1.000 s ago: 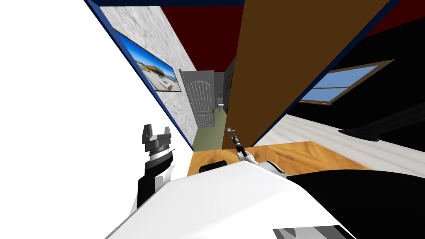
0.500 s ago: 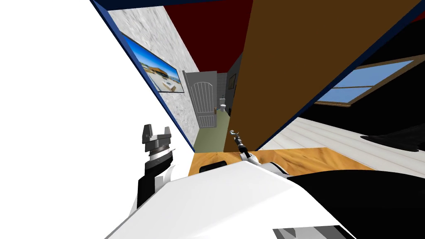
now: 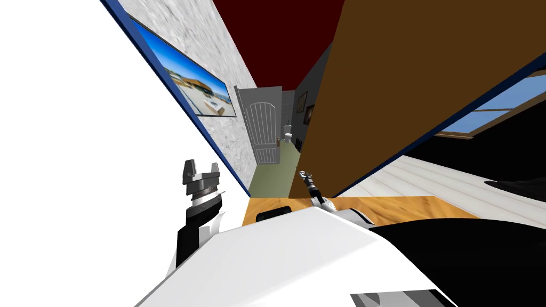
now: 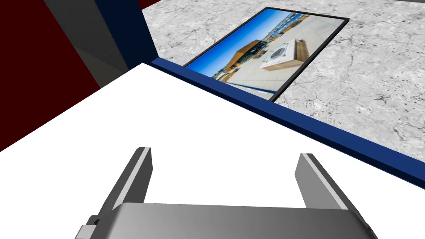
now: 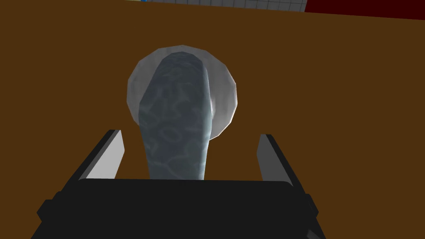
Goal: Pull the door open
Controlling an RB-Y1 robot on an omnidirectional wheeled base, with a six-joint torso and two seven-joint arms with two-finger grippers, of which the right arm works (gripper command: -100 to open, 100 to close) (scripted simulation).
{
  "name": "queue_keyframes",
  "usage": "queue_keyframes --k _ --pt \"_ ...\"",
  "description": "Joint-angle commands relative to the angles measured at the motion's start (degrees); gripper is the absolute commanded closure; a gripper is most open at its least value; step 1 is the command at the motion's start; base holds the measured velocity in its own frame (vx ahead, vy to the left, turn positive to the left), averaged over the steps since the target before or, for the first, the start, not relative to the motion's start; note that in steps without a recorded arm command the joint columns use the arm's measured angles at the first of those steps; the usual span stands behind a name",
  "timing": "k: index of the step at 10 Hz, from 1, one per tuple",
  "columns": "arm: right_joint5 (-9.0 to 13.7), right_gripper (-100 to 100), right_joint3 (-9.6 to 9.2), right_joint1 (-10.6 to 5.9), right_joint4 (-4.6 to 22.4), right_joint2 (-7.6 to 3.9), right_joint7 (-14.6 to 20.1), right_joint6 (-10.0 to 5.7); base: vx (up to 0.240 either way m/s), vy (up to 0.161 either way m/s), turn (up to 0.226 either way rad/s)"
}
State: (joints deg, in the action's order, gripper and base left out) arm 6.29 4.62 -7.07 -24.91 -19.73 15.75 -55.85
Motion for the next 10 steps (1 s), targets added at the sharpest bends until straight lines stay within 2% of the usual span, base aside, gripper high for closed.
queue_keyframes --k 1,3,4,9,10 --pt "0.0 -100 -0.03 -0.90 2.7 -0.21 0.2 -0.91 -0.003 -0.005 -0.009" --pt "0.0 -100 -0.02 -0.74 2.2 -0.19 0.2 -0.64 -0.014 0.000 -0.002" --pt "0.0 100 -0.02 -0.74 2.2 -0.19 0.2 -0.64 0.000 0.000 0.000" --pt "0.0 100 -0.02 -0.74 2.2 -0.19 0.2 -0.64 0.000 0.000 0.000" --pt "-0.7 100 -0.94 -0.09 2.3 -0.72 1.3 -1.45 -0.120 -0.036 0.103"
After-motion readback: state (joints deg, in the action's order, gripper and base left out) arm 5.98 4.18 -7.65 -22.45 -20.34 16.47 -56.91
